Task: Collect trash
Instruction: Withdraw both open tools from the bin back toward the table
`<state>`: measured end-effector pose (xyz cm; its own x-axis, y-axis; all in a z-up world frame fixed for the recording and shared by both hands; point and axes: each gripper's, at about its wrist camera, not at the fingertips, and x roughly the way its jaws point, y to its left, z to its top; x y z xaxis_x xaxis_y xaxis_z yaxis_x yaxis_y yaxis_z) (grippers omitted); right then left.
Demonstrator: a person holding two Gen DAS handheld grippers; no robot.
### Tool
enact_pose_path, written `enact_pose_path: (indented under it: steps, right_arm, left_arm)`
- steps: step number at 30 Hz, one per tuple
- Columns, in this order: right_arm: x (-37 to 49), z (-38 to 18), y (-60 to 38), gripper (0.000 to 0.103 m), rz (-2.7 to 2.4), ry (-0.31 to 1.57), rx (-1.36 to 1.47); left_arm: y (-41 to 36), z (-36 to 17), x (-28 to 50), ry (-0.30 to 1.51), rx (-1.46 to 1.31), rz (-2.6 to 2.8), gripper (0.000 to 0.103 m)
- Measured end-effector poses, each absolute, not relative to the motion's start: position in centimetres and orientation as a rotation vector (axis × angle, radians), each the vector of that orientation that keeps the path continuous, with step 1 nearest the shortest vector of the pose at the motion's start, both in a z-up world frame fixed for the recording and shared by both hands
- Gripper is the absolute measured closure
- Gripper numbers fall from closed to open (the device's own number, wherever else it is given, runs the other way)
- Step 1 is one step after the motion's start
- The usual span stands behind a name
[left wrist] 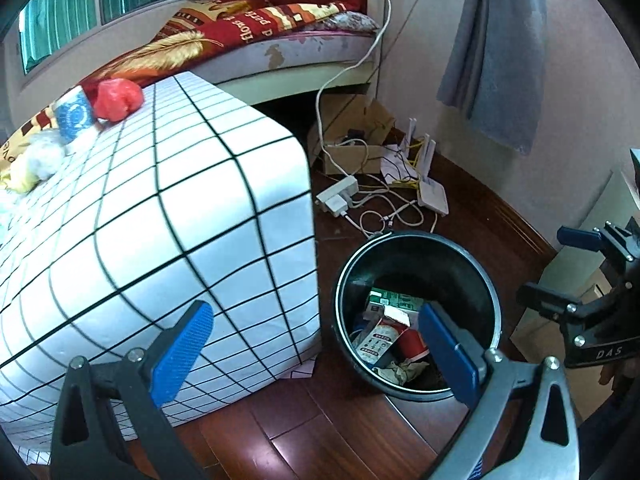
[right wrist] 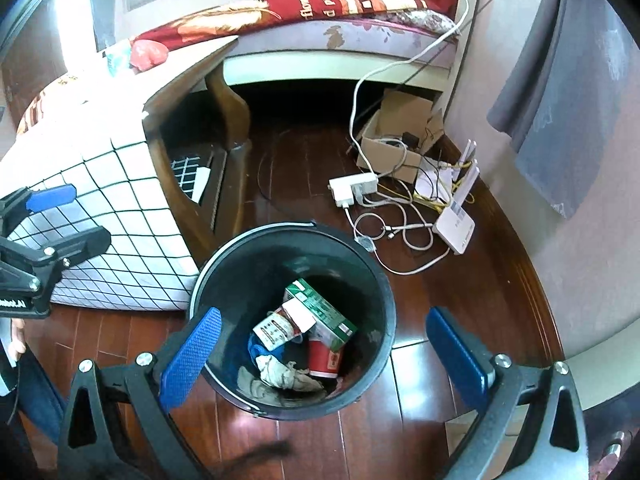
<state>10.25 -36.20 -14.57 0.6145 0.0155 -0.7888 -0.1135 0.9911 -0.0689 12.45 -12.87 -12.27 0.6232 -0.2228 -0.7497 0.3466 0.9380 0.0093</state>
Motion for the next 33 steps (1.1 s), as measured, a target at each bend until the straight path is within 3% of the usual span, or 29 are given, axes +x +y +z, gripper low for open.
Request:
enact_pose_path:
  steps: [33]
  right_arm:
    - [11.2,-5.4,-23.5,0.0,0.255,0.712,-0.228]
  left_arm:
    - [-0.8,-5.9,10.6,0.715,0.019,-0.099,0.0]
